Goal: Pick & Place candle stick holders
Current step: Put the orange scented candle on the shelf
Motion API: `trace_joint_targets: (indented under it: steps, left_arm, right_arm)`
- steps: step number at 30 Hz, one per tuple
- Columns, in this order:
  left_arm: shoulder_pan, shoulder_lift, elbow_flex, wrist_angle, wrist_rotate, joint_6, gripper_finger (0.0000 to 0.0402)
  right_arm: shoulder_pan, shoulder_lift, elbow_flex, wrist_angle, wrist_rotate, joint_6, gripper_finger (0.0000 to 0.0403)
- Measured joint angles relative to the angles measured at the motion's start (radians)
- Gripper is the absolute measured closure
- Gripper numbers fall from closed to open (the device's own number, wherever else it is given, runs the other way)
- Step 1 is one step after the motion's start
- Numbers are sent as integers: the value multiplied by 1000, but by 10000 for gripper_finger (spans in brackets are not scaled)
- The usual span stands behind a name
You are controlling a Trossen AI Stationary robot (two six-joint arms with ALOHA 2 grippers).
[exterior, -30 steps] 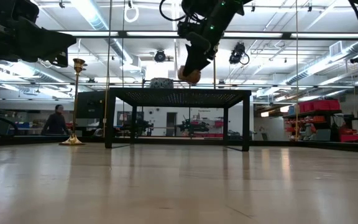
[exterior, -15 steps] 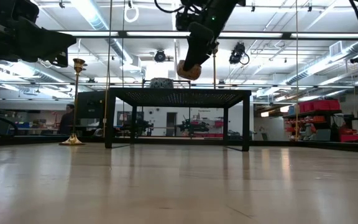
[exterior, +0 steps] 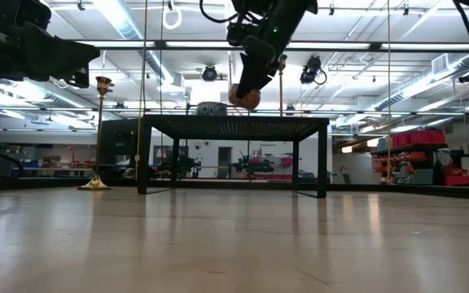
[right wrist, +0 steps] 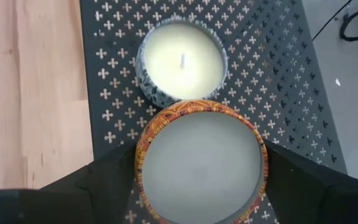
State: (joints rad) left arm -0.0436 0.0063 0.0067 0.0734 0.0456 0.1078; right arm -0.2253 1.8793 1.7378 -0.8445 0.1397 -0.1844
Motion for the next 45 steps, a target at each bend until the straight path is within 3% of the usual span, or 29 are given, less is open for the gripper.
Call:
trace_joint_targets:
  steps: [12, 19, 31, 45]
  left_arm:
    - [0, 0, 0, 0, 0, 0, 376]
    - [0, 0, 0, 0, 0, 0, 376]
    - [0, 0, 0, 0, 0, 0, 376]
    - [0, 0, 0, 0, 0, 0, 376]
  right_arm:
    - [0, 15, 0, -20, -11, 23, 96]
    - [-8, 15, 0, -66, -87, 57, 96]
    - [-11, 15, 0, -112, -68, 64, 96]
    - [-14, 25, 0, -24, -74, 19, 96]
